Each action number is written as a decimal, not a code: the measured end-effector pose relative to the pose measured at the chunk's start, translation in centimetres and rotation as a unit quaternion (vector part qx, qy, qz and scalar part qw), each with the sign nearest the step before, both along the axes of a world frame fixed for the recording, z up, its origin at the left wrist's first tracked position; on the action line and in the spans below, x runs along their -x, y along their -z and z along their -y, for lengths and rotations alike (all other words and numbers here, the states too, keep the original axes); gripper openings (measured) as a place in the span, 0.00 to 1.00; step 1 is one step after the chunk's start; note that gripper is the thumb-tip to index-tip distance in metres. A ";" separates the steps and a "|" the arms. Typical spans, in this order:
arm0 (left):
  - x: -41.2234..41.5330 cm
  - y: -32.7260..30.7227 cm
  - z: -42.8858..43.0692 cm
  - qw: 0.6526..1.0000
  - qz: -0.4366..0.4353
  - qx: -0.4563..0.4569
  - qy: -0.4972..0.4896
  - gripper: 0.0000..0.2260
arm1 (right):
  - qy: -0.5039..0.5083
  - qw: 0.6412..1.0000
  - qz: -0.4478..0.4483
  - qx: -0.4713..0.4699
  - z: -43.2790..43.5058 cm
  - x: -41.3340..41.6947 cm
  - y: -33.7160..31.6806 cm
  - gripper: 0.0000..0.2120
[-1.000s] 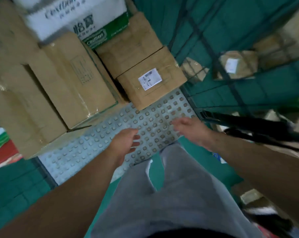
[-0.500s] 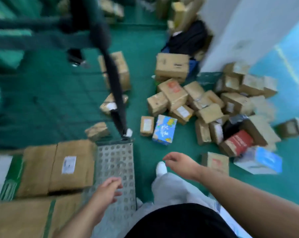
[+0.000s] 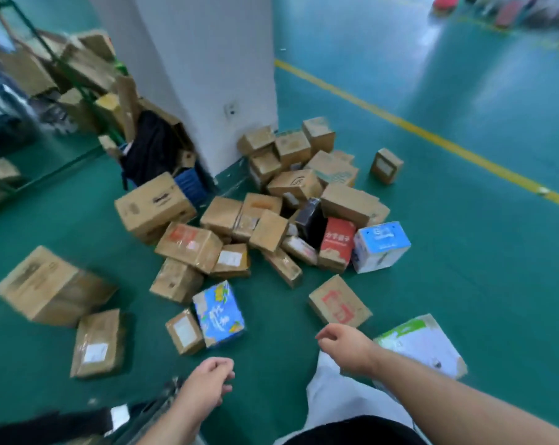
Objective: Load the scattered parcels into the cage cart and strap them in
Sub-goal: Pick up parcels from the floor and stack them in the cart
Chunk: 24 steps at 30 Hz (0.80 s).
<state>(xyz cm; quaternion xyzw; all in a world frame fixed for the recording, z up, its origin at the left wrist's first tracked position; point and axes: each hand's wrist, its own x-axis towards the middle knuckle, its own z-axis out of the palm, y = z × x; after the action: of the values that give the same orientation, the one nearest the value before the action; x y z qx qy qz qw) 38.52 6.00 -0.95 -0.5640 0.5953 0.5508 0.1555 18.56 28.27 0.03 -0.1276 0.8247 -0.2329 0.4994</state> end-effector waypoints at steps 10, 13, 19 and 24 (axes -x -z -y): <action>18.3 -1.4 2.0 0.976 0.060 0.047 0.206 0.07 | -0.057 0.991 0.011 -0.119 -2.2 16.9 4.3 0.18; 21.1 -2.4 3.5 0.978 0.056 0.051 0.194 0.06 | -0.049 0.993 0.015 -0.103 0.0 19.9 5.3 0.17; 24.4 -2.0 9.0 0.976 0.100 0.067 0.179 0.07 | -0.040 0.996 0.033 -0.074 6.1 23.0 6.6 0.17; 28.8 1.6 16.7 0.975 0.134 0.061 0.168 0.10 | 0.010 0.995 0.080 -0.053 12.0 25.5 7.5 0.16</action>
<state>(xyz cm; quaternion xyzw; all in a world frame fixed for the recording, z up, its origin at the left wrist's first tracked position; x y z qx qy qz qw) 9.73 -10.73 -2.52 -0.5335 0.6874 0.3987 0.2896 -6.97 16.24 -7.43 -0.0738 0.7947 -0.2039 0.5670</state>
